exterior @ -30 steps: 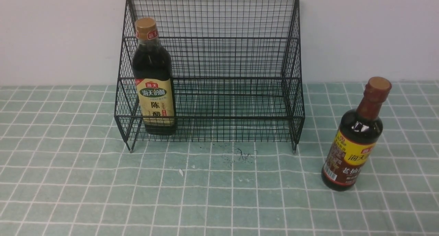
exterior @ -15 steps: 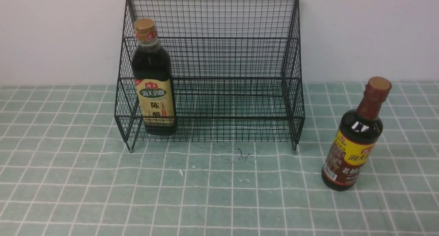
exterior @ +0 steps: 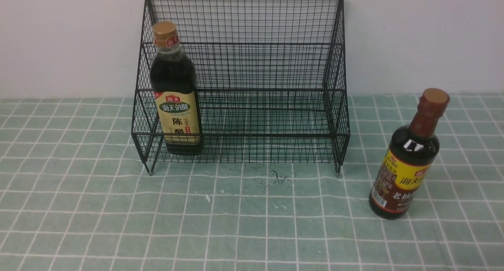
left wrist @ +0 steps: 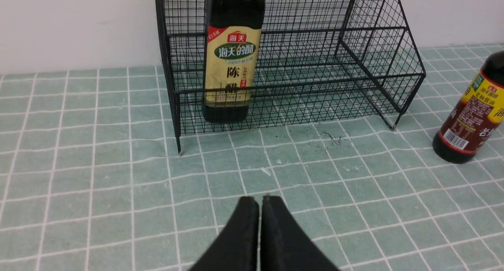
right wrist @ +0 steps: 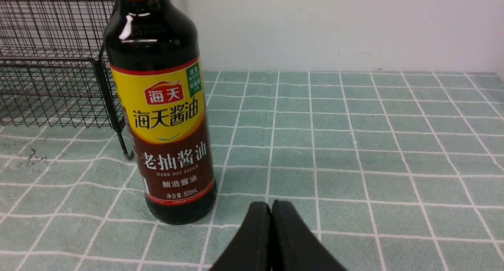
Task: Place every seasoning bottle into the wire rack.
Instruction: Use the right arm to grab the condiment bottle closest to it
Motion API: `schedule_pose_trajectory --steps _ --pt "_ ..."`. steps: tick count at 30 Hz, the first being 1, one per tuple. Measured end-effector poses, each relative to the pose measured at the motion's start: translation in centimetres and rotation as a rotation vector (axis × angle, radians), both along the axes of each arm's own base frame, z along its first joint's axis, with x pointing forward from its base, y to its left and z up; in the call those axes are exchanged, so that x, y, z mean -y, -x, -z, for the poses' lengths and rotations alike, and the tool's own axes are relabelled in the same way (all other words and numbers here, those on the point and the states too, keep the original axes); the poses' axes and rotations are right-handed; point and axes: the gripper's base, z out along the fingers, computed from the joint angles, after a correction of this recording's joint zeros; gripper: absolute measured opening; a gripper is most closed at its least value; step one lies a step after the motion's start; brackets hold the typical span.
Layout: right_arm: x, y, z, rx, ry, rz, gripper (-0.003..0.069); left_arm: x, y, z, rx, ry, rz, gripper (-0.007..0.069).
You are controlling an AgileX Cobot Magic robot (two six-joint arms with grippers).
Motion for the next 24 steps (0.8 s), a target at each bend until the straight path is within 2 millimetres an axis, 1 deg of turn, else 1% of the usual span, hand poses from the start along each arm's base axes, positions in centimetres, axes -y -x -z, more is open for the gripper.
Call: schedule_pose_trajectory --steps 3,5,7,8,11,14,16,18,19,22,24 --pt "0.0 0.0 0.0 0.000 0.000 0.000 -0.0017 0.0 0.0 0.4 0.002 0.001 -0.001 -0.0006" --pt "0.0 0.0 0.0 0.000 0.000 0.000 -0.0017 0.0 0.0 0.2 0.017 0.004 -0.003 -0.0006" --pt "0.0 0.0 0.0 0.000 0.000 0.000 -0.0017 0.0 -0.1 0.0 0.041 0.010 -0.007 -0.0006" --pt "0.0 0.0 0.0 0.000 0.000 0.000 -0.0017 -0.1 -0.3 -0.2 0.084 0.003 -0.013 -0.0006" --pt "0.0 0.0 0.0 0.000 0.000 0.000 -0.0017 -0.2 -0.7 -0.1 0.127 -0.027 -0.020 -0.0006" --pt "0.0 0.0 0.0 0.000 0.000 0.000 -0.0017 -0.2 -1.3 0.8 0.160 -0.074 -0.027 -0.0006" --pt "0.0 0.0 0.0 0.000 0.000 0.000 -0.0017 -0.3 -2.2 2.8 0.187 -0.112 -0.063 -0.0006" --pt "0.0 0.0 0.0 0.000 0.000 0.000 -0.0017 -0.4 -2.4 3.6 0.194 -0.115 -0.085 -0.0006" --pt "0.0 0.0 0.0 0.000 0.000 0.000 -0.0017 -0.5 -2.7 4.9 0.202 -0.119 -0.119 -0.0006" --pt "0.0 0.0 0.0 0.000 0.000 0.000 -0.0017 -0.7 -2.9 7.6 0.218 -0.123 -0.183 -0.0006" --pt "0.0 0.0 0.0 0.000 0.000 0.000 -0.0017 -0.9 -3.1 9.9 0.208 -0.127 -0.215 -0.0006"
